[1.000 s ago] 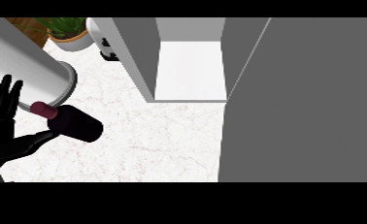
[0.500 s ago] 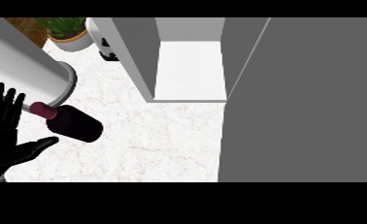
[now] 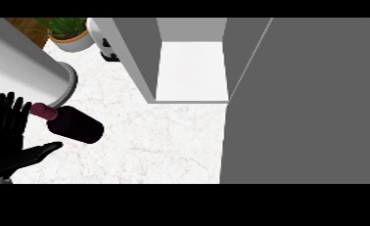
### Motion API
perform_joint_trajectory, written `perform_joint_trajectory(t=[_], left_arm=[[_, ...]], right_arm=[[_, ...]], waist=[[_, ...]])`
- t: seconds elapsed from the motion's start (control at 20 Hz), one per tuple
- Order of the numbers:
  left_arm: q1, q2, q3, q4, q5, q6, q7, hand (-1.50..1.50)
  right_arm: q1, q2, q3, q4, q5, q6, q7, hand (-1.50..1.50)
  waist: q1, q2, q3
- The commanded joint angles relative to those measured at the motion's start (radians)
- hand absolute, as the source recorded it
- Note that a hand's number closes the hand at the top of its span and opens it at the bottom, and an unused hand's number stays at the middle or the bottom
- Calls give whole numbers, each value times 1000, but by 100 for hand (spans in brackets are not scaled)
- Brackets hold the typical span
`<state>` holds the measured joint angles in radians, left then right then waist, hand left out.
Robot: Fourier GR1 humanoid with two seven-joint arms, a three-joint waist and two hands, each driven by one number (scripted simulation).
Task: Pick up the wine, place it into the cabinet and close the cabinet
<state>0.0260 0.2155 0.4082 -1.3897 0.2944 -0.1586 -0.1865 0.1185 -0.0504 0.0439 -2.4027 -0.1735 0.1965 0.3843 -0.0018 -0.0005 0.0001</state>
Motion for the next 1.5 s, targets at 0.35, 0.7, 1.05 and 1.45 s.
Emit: perform_joint_trajectory(t=[0.35,0.7,1.05,1.45], left_arm=[[-54,39,4,299,-36,-92,-195,-150],[-113,6,-23,419,-61,-71,-262,-150],[-226,58,-1,691,-96,-95,-396,-150],[-289,13,-28,843,-121,-59,-511,-150]], right_arm=[[-13,24,50,-34,41,-24,43,-150],[-15,48,99,-76,97,-63,72,-150],[-21,10,18,-31,30,-15,45,-150],[-35,-18,-39,-24,-37,10,58,-150]], waist=[[-1,1,0],[-3,1,-1],[-10,3,-1],[-7,2,-1]])
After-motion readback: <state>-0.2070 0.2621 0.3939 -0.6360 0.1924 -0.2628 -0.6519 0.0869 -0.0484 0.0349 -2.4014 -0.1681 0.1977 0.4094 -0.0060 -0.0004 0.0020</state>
